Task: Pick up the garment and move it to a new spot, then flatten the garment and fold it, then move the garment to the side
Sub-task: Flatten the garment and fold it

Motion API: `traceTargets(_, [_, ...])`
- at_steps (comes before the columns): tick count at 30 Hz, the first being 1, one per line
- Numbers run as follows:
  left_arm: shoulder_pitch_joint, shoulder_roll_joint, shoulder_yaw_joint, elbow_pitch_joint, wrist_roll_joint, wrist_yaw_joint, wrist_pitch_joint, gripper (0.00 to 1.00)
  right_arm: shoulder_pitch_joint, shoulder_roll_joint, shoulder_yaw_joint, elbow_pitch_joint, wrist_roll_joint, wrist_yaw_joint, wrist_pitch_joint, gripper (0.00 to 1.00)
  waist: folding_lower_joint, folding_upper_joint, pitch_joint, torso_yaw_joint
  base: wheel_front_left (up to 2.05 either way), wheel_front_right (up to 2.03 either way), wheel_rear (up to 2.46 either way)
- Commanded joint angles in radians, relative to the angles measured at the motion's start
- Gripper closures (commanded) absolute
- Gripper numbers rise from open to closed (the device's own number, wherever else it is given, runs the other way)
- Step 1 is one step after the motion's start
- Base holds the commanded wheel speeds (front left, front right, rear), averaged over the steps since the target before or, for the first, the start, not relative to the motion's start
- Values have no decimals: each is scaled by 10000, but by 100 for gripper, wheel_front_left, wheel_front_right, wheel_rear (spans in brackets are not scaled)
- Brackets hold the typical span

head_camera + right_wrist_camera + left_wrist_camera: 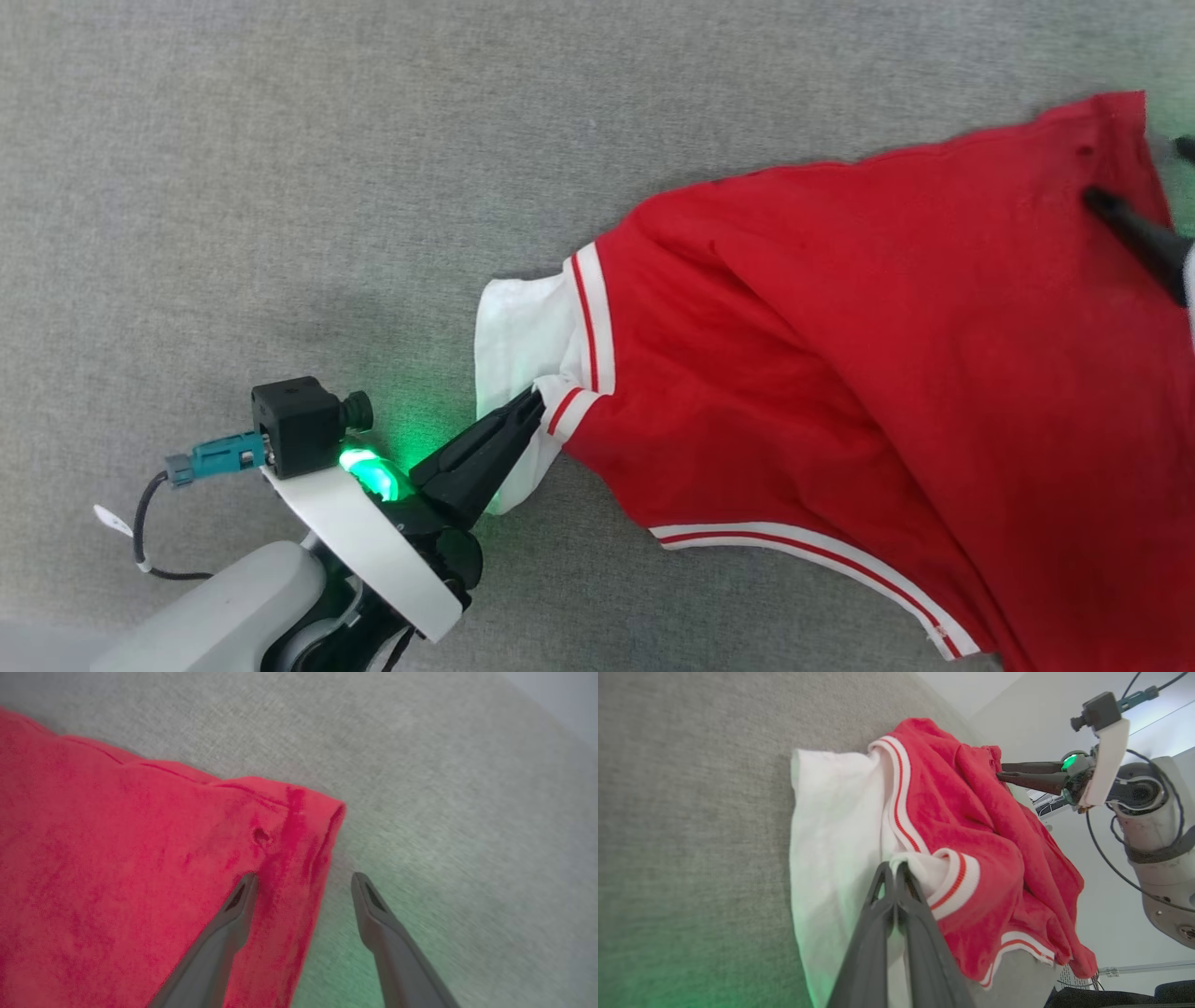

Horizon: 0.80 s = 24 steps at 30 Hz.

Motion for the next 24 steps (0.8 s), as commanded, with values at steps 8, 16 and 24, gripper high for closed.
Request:
traceTargets(8, [-103, -314, -154, 290, -41, 34, -1, 100, -350, -128, 1958, 1319, 518, 34, 629, 100, 0, 0, 94, 222, 0, 0, 0])
traceTargets(16, [-347, -202, 219, 463, 193, 34, -3, 100, -1250, 26, 1480, 1667, 417, -26, -593, 100, 0, 0, -181, -123, 0, 0, 0])
traceTargets(24, [-1929, 294, 815, 730, -3, 34, -9, 100, -3010, 1358, 421, 3183, -109, -20, -2776, 100, 0, 0, -402, -785, 0, 0, 0])
